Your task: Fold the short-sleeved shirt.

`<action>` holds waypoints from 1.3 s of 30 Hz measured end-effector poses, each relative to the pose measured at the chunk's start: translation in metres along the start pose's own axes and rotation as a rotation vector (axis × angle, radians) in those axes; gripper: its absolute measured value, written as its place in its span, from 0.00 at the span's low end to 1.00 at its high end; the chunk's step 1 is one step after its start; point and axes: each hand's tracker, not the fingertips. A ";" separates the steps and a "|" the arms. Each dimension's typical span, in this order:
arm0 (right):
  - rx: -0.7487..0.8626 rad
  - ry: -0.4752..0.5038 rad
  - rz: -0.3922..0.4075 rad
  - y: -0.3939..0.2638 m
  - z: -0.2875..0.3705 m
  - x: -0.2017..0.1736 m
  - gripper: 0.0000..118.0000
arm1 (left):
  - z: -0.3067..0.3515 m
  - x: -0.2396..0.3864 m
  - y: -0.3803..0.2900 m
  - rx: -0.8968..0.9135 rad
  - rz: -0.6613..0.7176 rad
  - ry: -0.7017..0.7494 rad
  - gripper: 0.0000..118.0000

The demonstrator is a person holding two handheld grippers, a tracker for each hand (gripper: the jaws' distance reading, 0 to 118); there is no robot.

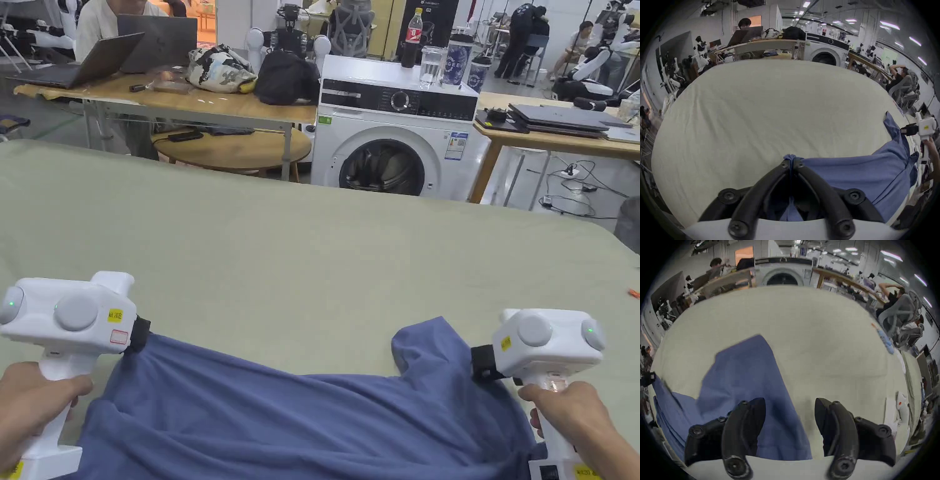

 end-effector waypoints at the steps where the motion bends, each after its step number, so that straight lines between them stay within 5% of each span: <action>1: -0.023 0.006 -0.003 0.000 -0.009 0.000 0.54 | 0.001 0.000 -0.001 0.005 0.005 -0.002 0.00; 4: -0.024 0.025 -0.024 0.004 -0.019 0.006 0.49 | 0.004 0.001 -0.003 0.008 0.009 -0.004 0.00; 7: 0.000 0.026 -0.009 0.004 -0.014 0.003 0.00 | 0.006 0.001 -0.003 0.013 0.012 -0.002 0.00; 9: 0.028 0.007 0.067 -0.003 -0.011 -0.001 0.00 | 0.005 0.000 -0.002 0.022 0.019 -0.007 0.00; 15: 0.128 0.068 -0.017 -0.020 0.043 0.004 0.00 | 0.022 -0.002 -0.006 0.051 0.015 -0.020 0.00; 26: 0.311 0.074 -0.009 -0.100 0.181 0.004 0.00 | 0.096 -0.012 -0.036 0.146 0.017 -0.057 0.00; 33: 0.295 0.078 -0.032 -0.164 0.222 0.013 0.00 | 0.132 -0.022 -0.069 0.165 0.018 -0.097 0.00; 39: 0.134 0.047 0.007 -0.216 0.197 0.013 0.00 | 0.113 -0.027 -0.109 -0.037 -0.003 -0.098 0.00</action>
